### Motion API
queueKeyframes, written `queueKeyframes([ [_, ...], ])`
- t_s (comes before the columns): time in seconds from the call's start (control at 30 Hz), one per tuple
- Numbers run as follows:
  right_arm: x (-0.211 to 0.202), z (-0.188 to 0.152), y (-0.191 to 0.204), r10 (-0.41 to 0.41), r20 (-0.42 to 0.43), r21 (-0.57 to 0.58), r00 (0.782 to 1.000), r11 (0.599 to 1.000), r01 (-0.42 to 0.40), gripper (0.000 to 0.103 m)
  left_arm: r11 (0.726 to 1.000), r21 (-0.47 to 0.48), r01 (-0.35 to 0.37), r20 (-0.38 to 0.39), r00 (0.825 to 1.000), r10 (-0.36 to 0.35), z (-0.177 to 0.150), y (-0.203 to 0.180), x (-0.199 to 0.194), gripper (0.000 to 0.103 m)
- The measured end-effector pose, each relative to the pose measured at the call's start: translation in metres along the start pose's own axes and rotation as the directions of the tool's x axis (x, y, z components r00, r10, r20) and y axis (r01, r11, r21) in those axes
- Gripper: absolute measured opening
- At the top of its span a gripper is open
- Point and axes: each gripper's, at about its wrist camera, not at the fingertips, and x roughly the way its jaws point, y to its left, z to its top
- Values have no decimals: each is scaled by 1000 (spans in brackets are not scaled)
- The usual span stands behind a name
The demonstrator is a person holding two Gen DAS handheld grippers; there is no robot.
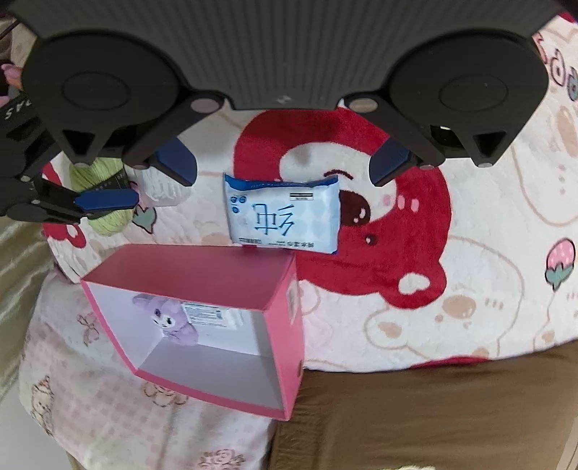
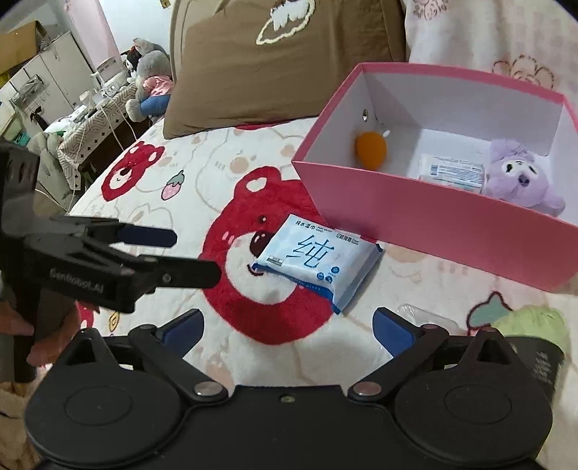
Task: Organize objects
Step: 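Move the left tool toward the blue-and-white wet-wipes pack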
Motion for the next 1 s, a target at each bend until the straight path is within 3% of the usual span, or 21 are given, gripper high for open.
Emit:
queueKeyframes([
  [0.17, 25, 6, -3, -15, -31, -23, 999, 1000, 15, 103, 1000, -26, 1, 31, 1000, 0, -4, 13, 14, 103],
  [0.27, 40, 6, -6, -35, -42, -23, 998, 999, 35, 103, 998, -22, -52, 104, 993, 54, -8, 18, 22, 103],
  [0.47, 65, 6, -8, -133, -16, -90, 991, 987, 131, 103, 998, -43, -35, 107, 993, 39, -11, 31, 44, 103],
  [0.7, 92, 11, -15, -153, -5, -65, 988, 986, 152, 102, 999, -24, -45, 137, 989, 48, -14, 33, 62, 103],
  [1.0, 124, 12, -20, -228, -102, -28, 968, 974, 227, 103, 998, -57, -41, 125, 991, 48, -12, 43, 75, 103],
])
